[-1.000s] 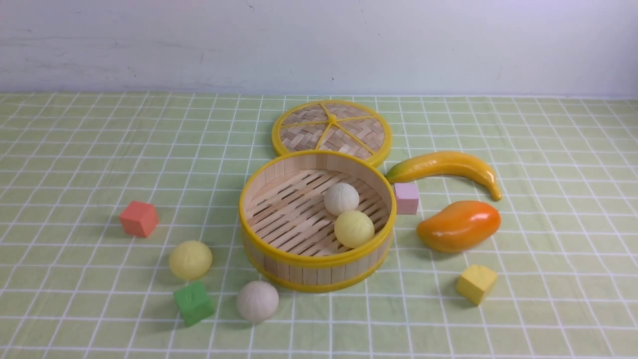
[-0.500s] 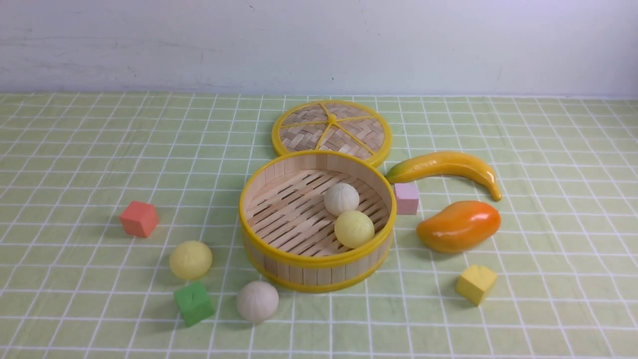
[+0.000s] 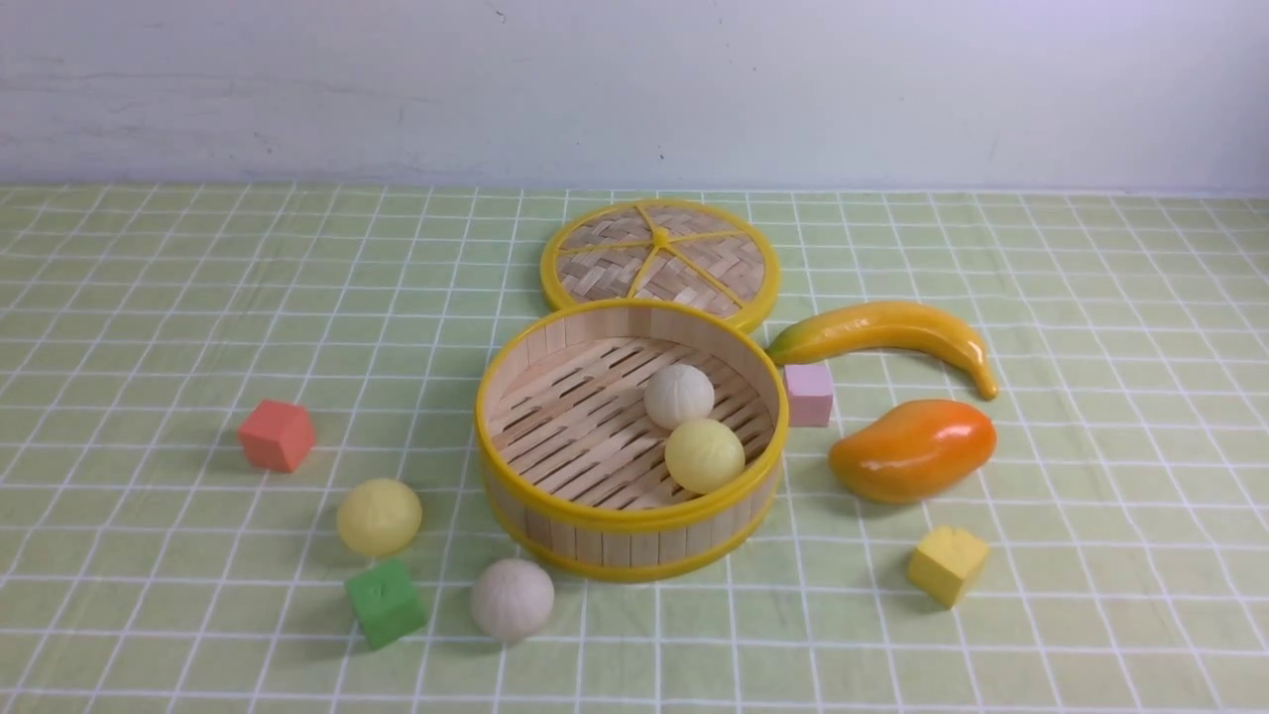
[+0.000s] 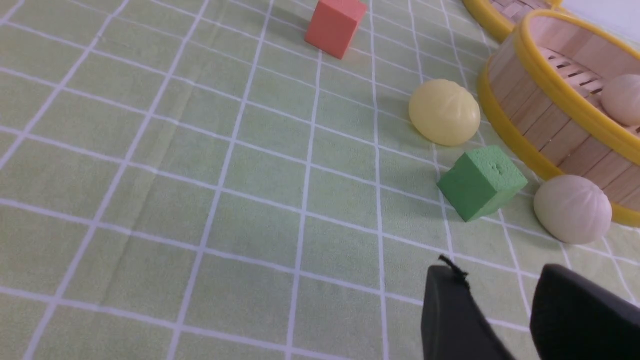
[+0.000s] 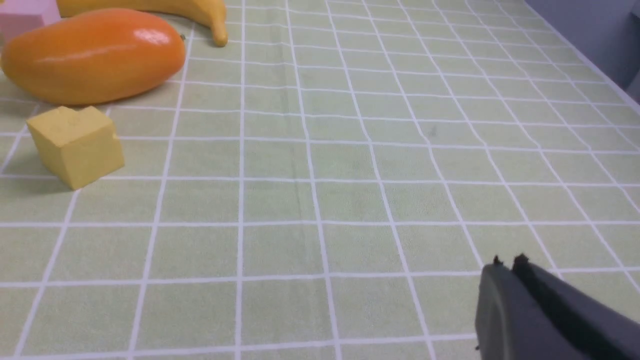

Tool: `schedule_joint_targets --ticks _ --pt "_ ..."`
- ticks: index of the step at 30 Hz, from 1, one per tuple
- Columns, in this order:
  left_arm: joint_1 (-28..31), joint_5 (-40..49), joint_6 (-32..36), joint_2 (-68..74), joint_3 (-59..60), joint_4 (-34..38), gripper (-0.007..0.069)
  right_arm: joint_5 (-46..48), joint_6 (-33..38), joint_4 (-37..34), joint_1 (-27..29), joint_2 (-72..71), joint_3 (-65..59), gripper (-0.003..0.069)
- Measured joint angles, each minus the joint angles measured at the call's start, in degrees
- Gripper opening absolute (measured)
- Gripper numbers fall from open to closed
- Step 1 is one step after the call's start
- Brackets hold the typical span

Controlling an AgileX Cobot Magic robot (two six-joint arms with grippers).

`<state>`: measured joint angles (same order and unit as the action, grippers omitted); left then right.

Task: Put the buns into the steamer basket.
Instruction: Use the left arm to grab a steamed stuffed bun

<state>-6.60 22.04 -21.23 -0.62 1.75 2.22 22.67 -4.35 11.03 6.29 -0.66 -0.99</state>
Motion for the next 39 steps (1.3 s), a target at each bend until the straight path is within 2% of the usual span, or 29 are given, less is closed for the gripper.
schedule_joint_targets --ticks 29,31,35,39 --pt "0.00 -0.45 0.04 0.00 0.00 -1.52 0.0238 -0.06 0.00 0.00 0.00 0.00 0.00 0.0029" --pt "0.00 -2.20 -1.32 0.00 0.00 -0.97 0.0238 -0.06 0.00 0.00 0.00 0.00 0.00 0.0031" --pt "0.00 -12.04 -5.72 0.00 0.00 2.14 0.0238 -0.06 0.00 0.00 0.00 0.00 0.00 0.0037" --pt "0.00 -21.54 -6.68 0.00 0.00 2.97 0.0238 -0.06 0.00 0.00 0.00 0.00 0.00 0.0043"
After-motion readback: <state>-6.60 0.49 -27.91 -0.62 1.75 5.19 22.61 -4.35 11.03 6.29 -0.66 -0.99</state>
